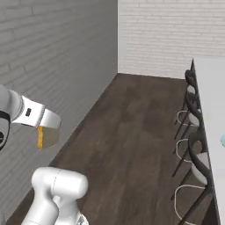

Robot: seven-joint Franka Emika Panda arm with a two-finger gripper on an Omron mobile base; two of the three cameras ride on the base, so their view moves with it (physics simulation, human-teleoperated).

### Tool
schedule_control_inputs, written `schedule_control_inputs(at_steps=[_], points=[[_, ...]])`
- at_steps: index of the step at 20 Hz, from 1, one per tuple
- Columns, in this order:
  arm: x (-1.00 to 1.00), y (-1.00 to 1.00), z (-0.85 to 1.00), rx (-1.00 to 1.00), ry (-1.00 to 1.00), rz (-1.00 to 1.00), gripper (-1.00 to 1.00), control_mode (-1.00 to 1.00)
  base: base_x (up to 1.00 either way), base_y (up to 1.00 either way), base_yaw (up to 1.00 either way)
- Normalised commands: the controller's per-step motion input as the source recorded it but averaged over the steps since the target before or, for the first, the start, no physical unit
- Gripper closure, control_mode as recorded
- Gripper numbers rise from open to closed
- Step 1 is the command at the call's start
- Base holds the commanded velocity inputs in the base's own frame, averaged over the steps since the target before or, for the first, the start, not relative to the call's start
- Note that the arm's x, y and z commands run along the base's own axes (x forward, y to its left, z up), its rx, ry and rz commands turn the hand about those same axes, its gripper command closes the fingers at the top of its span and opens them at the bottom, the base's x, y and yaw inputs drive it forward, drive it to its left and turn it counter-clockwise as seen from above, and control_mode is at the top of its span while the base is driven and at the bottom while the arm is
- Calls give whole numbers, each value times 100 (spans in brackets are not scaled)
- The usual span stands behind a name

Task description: Start the toaster. Once the lever pops up, take the bread to the plate on the dining counter.

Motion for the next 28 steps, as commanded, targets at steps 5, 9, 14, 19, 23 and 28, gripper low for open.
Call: schedule_control_inputs(at_steps=[5, 9, 14, 19, 23, 28], points=[[0, 0, 0, 0, 0, 0, 100, 100, 91, 45, -58], [0, 0, 0, 0, 0, 0, 100, 100, 84, 46, -62], [0, 0, 0, 0, 0, 0, 100, 100, 60, 37, -72], [0, 0, 0, 0, 0, 0, 100, 100, 48, 29, -75], [0, 0, 0, 0, 0, 0, 100, 100, 47, 29, -75], [0, 0, 0, 0, 0, 0, 100, 100, 49, 30, -73]])
